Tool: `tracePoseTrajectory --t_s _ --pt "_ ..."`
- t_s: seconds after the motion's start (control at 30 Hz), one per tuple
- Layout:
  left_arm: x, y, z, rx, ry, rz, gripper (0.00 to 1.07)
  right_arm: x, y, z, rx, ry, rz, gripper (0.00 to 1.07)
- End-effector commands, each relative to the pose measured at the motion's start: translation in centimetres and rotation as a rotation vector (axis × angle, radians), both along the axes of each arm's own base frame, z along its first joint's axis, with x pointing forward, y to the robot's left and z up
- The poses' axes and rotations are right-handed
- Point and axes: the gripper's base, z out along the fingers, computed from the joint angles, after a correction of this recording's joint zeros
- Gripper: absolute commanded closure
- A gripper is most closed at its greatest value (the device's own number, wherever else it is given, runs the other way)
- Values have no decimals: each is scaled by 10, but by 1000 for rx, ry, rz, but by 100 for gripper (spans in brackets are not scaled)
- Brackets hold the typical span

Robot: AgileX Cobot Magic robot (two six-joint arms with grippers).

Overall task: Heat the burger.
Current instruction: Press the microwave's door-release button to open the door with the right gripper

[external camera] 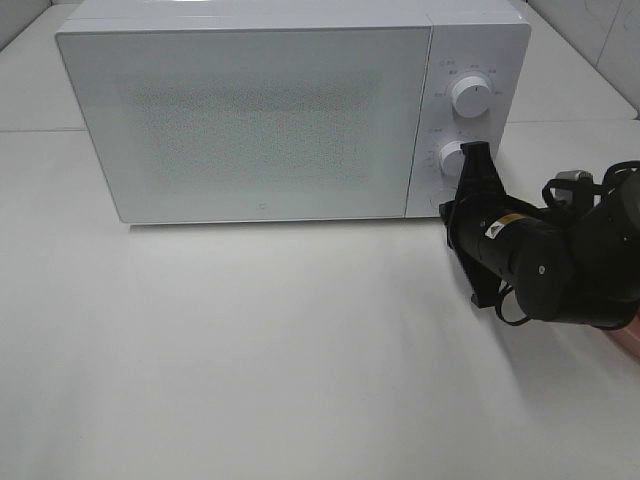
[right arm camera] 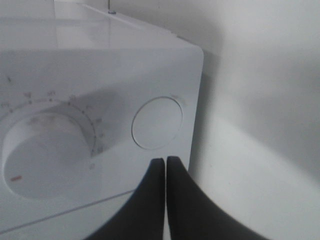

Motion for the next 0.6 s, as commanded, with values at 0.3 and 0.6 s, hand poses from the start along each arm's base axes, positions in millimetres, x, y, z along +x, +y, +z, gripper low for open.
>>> tracePoseTrajectory --t_s 0.3,0.6 --pt "-2 -1 0 -10 -22 -5 6 25 -3 1 6 36 1 107" --pt "-2 -1 0 -10 -21 -5 6 30 -8 -5 2 47 -14 107"
